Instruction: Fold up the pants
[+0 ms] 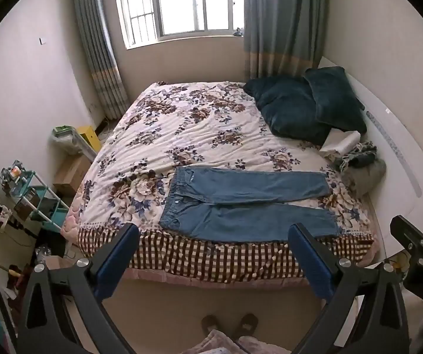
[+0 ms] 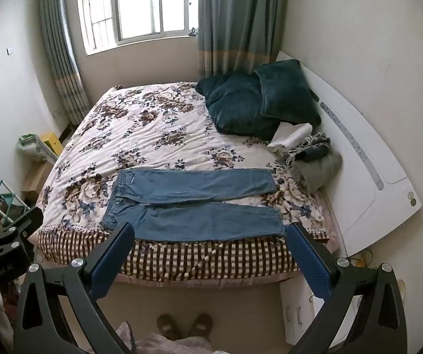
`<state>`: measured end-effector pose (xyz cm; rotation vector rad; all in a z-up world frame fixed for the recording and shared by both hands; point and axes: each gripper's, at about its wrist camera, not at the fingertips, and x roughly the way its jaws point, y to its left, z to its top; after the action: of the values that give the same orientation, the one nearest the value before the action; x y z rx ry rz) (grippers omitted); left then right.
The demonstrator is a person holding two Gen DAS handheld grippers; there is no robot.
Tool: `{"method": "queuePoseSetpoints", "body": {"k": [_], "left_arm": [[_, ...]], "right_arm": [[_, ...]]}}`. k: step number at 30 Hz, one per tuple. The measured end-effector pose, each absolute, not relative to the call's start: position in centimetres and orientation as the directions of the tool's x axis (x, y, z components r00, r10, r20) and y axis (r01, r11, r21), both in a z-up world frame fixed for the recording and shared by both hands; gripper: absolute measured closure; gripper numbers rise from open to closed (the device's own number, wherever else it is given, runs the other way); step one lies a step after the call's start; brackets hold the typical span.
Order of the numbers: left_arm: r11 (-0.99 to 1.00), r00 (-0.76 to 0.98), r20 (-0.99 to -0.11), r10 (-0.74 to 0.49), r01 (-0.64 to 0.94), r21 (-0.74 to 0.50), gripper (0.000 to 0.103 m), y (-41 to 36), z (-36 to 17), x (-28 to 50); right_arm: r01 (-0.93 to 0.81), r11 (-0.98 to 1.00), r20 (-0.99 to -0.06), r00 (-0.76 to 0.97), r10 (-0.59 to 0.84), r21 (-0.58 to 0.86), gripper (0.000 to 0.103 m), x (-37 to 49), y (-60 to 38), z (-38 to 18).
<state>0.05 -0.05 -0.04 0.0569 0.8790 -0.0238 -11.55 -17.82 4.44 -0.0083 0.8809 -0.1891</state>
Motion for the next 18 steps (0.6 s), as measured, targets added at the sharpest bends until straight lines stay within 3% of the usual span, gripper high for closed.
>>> {"method": "queuePoseSetpoints", "body": {"k": [18], "left_arm": [[0.998,0.635,-0.773,-0.006,0.050,0.034,0.000,-0.89,-0.63,-0.53]], "right_arm": [[0.160,0.985,-0.769,0.620,-0.155,-0.070,0.000,-11.64,-17.74,4.25]]}}
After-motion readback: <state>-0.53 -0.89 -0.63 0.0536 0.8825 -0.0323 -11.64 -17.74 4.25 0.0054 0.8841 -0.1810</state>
